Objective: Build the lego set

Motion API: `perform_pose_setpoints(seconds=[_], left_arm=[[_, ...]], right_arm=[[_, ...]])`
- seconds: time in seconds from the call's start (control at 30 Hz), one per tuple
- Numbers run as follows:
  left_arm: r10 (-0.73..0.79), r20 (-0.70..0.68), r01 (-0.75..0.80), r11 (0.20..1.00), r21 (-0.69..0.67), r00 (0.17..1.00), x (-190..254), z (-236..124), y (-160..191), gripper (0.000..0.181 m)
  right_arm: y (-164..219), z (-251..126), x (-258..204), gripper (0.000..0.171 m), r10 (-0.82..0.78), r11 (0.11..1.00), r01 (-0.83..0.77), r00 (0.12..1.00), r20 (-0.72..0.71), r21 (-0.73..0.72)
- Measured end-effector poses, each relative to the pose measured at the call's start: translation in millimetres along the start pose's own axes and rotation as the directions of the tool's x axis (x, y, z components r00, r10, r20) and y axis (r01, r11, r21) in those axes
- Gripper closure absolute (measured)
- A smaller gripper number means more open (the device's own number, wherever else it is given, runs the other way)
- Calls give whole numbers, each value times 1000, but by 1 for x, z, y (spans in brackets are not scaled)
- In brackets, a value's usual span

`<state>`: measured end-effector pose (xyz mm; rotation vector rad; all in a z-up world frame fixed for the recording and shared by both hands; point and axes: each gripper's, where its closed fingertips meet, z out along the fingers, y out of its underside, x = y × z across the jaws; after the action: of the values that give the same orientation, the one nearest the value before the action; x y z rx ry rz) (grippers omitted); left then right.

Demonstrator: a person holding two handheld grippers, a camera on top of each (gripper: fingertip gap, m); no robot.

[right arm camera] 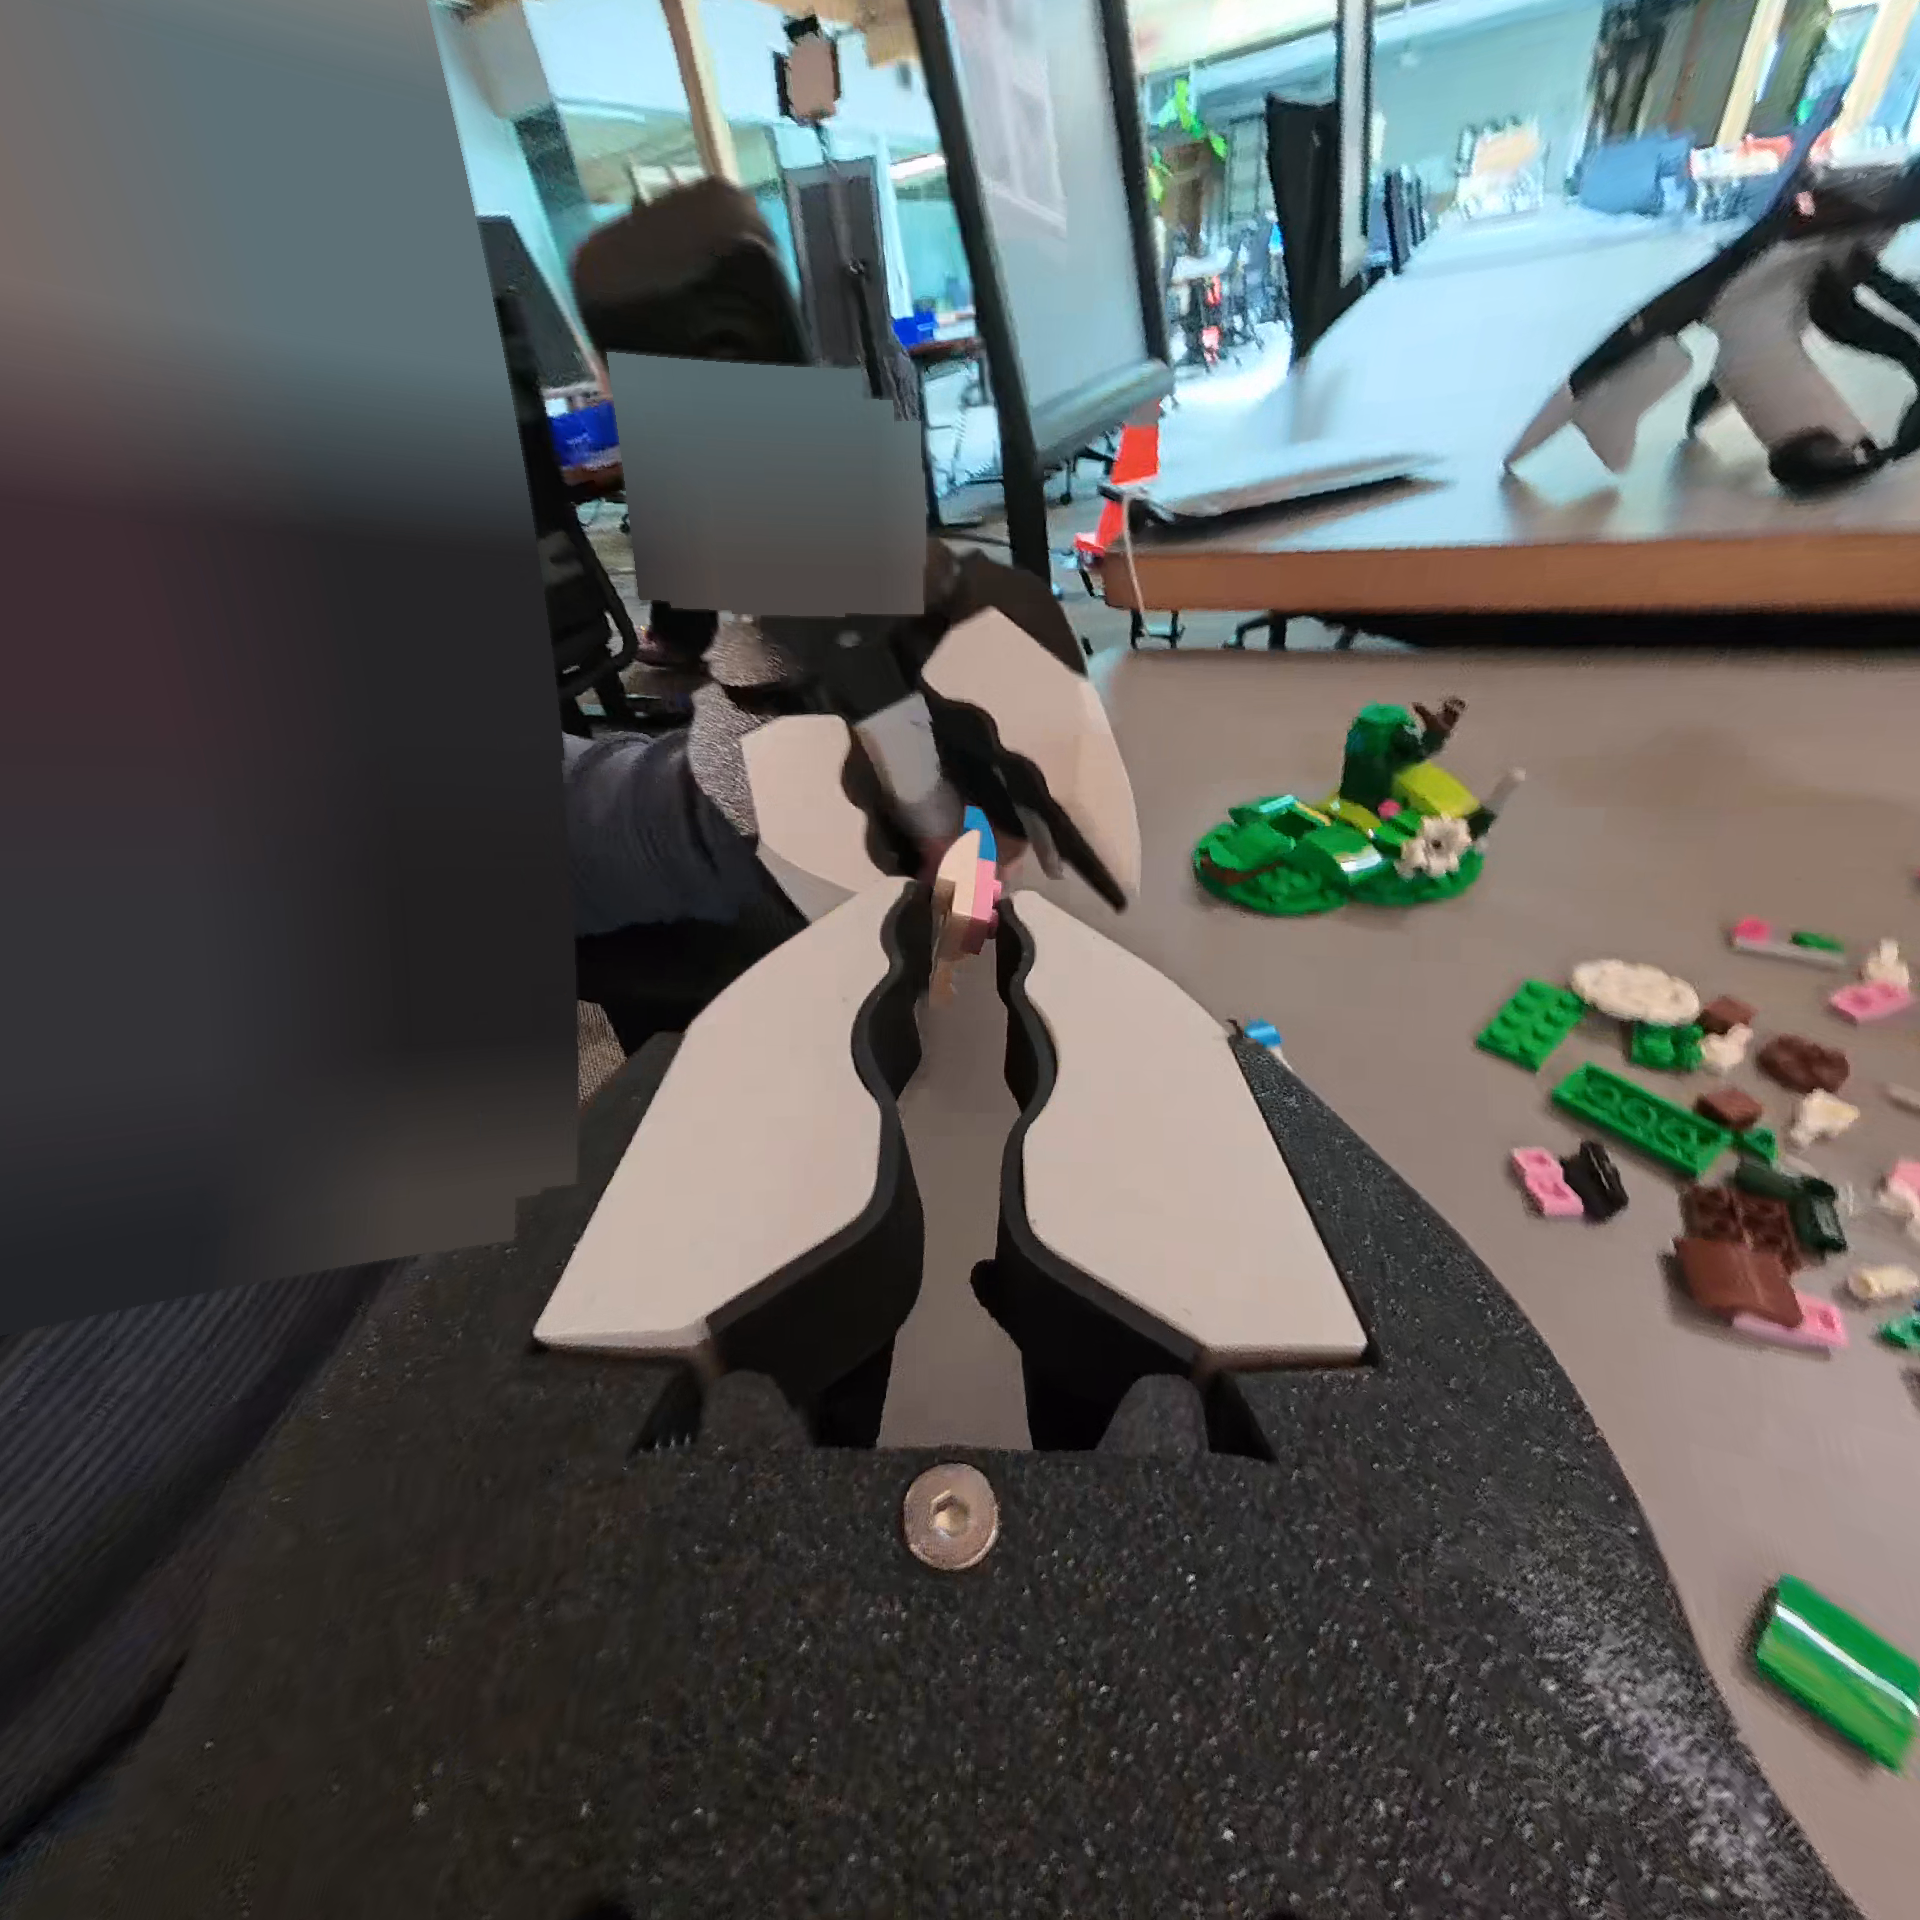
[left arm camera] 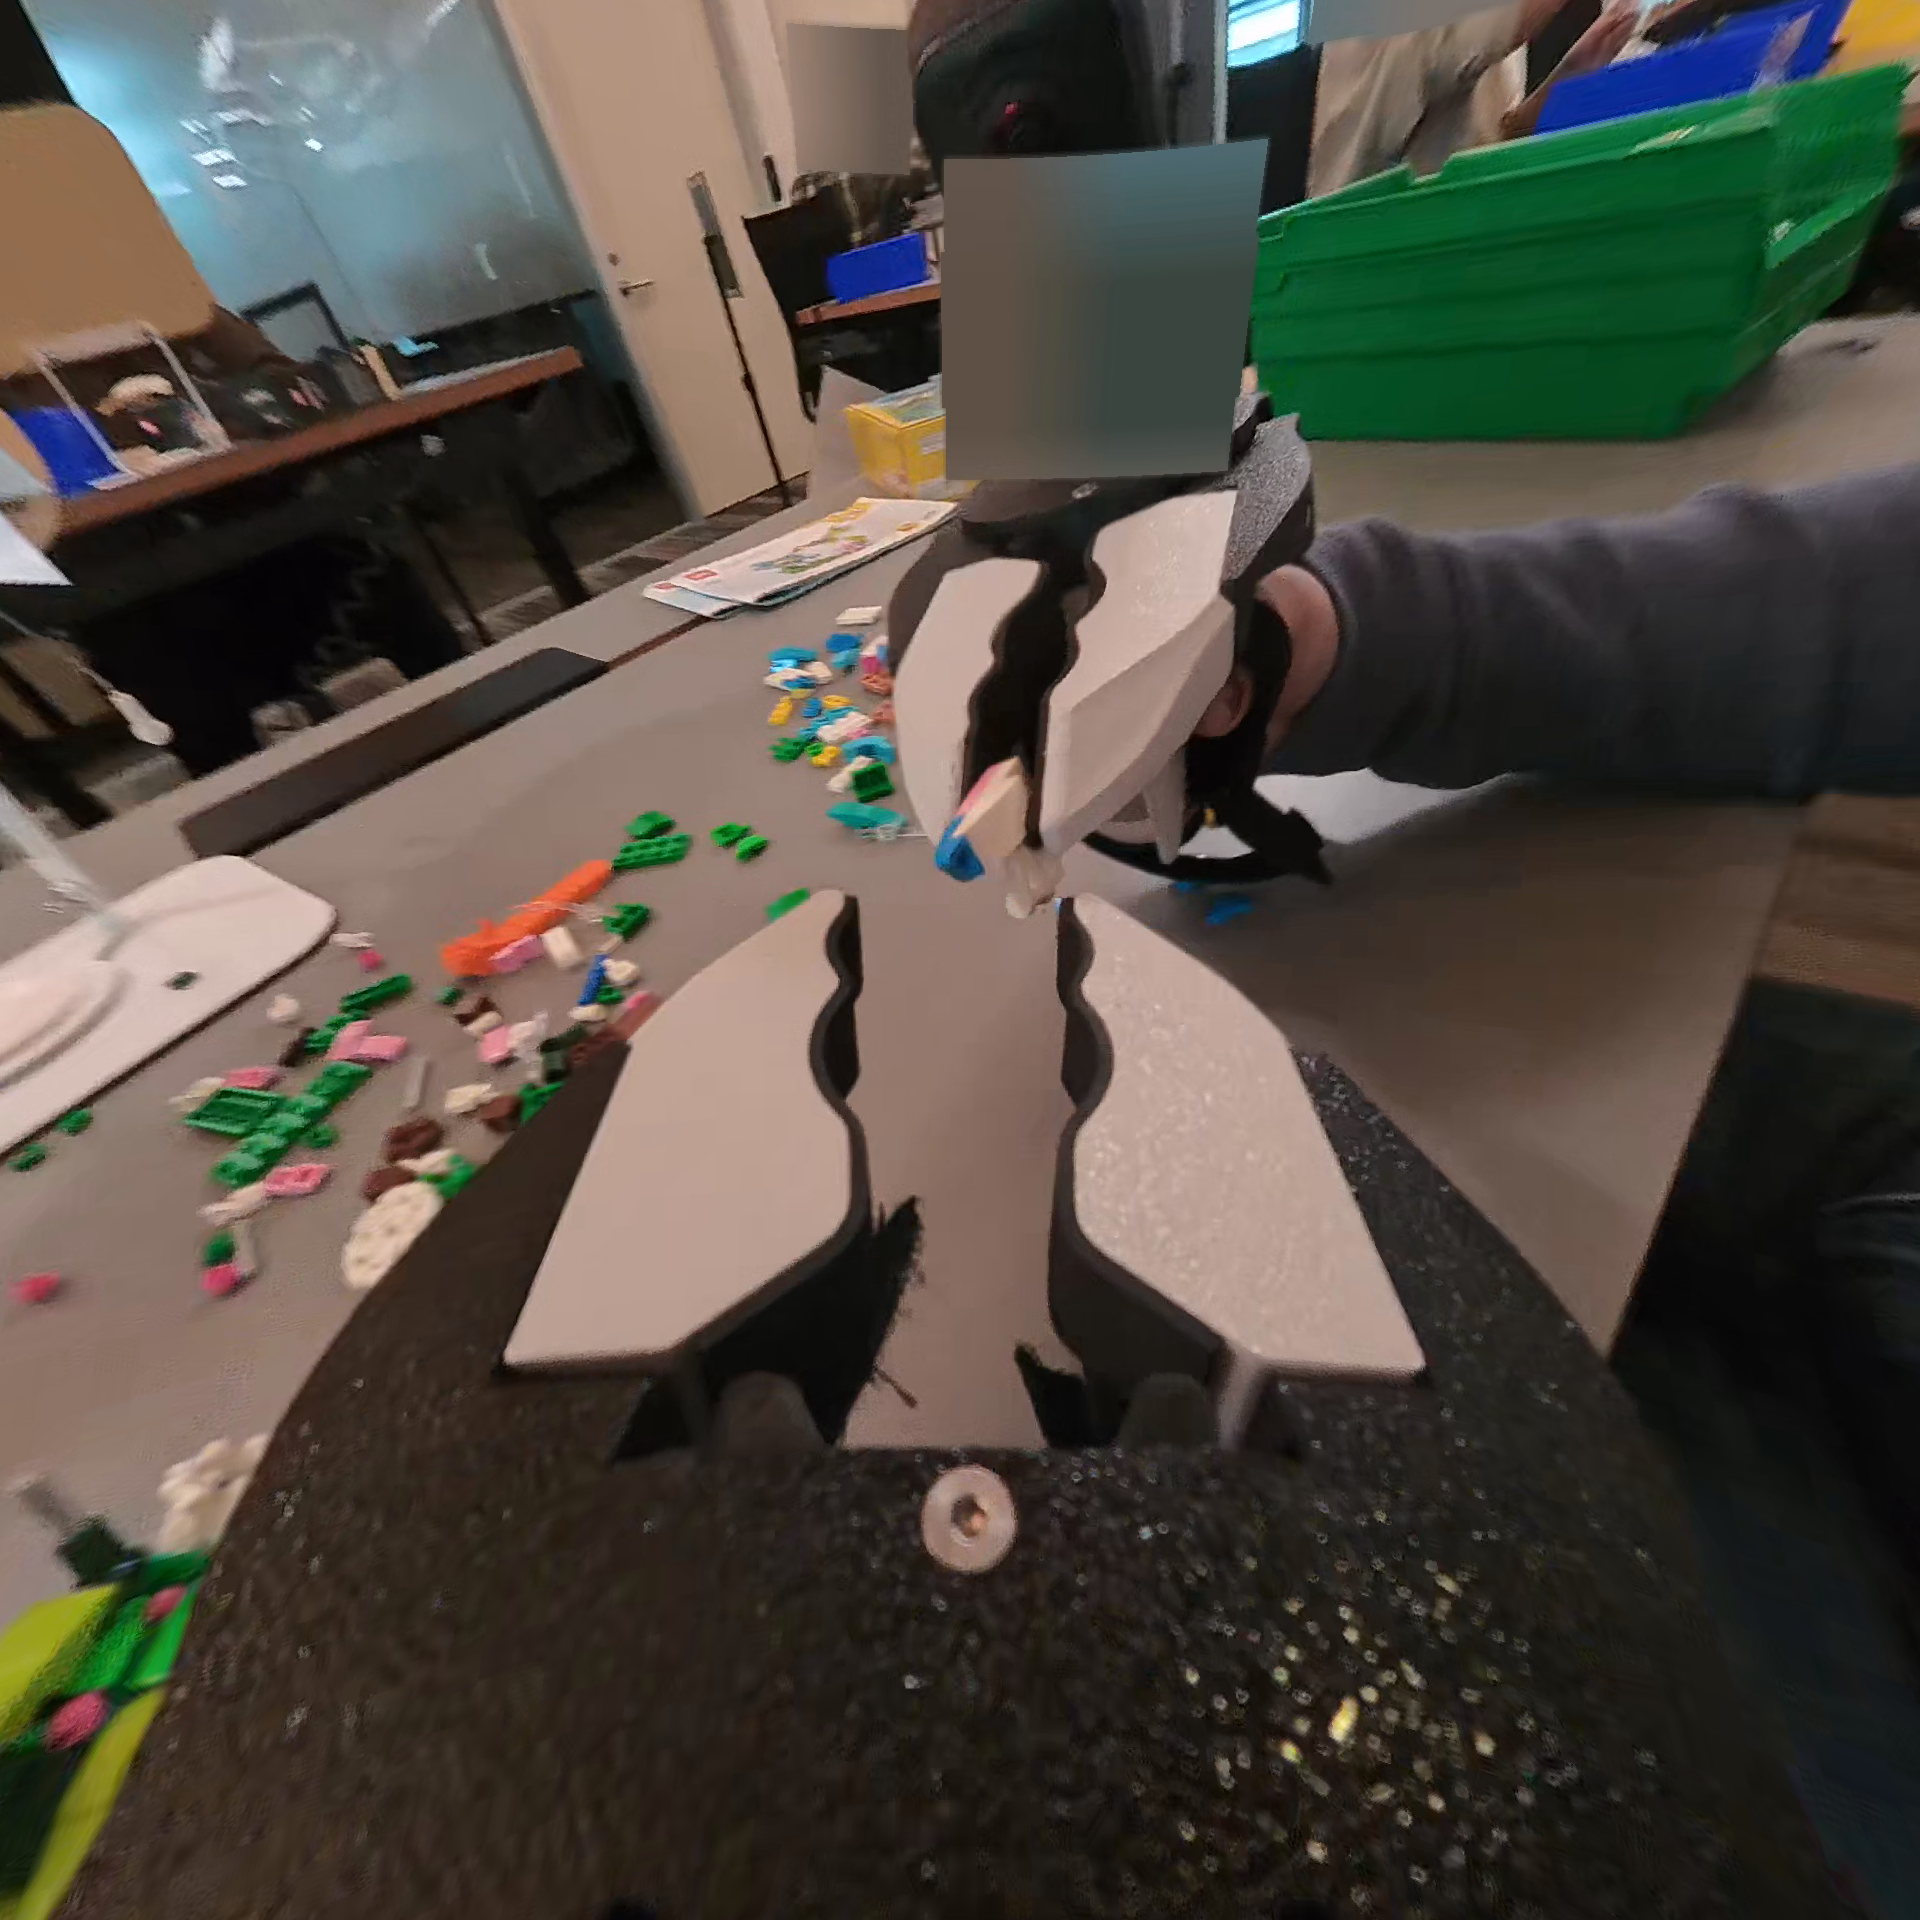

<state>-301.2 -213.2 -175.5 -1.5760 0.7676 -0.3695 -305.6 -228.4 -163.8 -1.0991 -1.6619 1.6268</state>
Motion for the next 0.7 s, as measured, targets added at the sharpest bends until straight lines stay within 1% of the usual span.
perform_pose_setpoints(seconds=[0.07, 0.2, 0.3, 0.5, 0.6, 0.7], left_arm=[[-43, -52, 44, 999, 13, 998, 8, 3, -2, 152], [-76, -155, 86, 994, 59, 985, 22, 2, -9, 175], [-65, -169, 78, 994, 70, 983, 26, 3, -9, 175], [-46, -173, 55, 997, 49, 984, 27, 4, -5, 178], [-28, -162, 35, 998, 44, 986, 25, 4, -4, 178], [3, -149, -1, 1000, 15, 989, 25, 4, 1, 178]], right_arm=[[-3, 1, -7, 160, -42, 999, 41, 999, 26, 14], [-7, 0, -13, 160, -90, 995, 89, 995, 41, 36], [-7, -1, -16, 160, -109, 994, 108, 993, 52, 29], [-1, -2, -18, 160, -152, 988, 153, 987, 58, -16], [-2, -3, -17, 159, -187, 982, 188, 982, 31, -19], [-3, -5, -18, 151, -175, 984, 175, 984, 33, -11]])
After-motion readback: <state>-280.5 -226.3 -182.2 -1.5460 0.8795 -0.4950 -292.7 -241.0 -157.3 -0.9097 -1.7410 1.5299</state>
